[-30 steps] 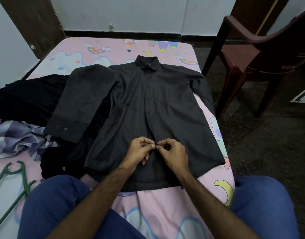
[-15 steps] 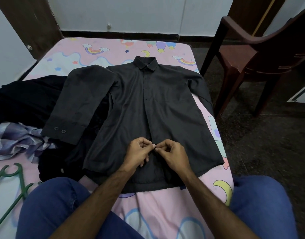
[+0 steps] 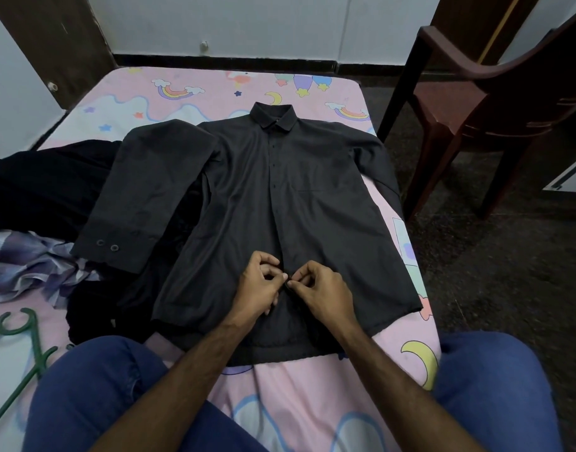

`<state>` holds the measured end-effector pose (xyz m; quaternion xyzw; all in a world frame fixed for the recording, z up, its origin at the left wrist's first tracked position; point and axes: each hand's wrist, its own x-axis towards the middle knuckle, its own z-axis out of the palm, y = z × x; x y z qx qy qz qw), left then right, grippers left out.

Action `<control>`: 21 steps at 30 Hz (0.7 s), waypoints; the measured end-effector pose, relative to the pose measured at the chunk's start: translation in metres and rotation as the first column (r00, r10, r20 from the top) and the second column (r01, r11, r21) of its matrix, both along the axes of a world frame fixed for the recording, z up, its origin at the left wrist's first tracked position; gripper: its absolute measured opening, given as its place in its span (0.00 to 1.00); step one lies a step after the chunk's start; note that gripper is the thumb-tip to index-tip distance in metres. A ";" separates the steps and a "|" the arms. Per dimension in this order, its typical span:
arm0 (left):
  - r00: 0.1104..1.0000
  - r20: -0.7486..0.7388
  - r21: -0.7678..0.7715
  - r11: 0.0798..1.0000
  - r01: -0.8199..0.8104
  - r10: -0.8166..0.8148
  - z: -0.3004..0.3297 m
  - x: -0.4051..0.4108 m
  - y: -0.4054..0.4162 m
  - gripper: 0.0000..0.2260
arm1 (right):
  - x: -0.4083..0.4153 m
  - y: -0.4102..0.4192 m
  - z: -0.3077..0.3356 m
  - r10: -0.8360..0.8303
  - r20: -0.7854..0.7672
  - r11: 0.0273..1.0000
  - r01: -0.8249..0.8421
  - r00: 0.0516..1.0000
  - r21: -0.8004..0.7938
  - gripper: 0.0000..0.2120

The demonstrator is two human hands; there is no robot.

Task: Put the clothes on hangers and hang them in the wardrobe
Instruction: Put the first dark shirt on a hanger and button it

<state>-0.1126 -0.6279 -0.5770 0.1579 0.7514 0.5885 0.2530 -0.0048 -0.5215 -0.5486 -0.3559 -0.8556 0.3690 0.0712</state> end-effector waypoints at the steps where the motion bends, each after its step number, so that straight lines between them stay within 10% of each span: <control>1: 1.000 -0.014 -0.013 1.000 0.002 -0.002 -0.001 0.000 0.000 0.10 | -0.001 0.000 0.001 0.010 0.017 1.000 -0.010 1.000 0.004 0.09; 15: 0.994 -0.032 0.002 0.995 0.101 -0.101 0.002 -0.001 -0.003 0.11 | -0.007 0.014 0.000 0.037 -0.022 0.963 -0.042 0.999 -0.267 0.07; 21: 0.939 -0.169 -0.127 0.951 0.281 -0.299 0.018 0.001 -0.022 0.15 | 0.020 0.015 0.027 0.302 0.039 0.923 -0.282 0.953 -0.261 0.16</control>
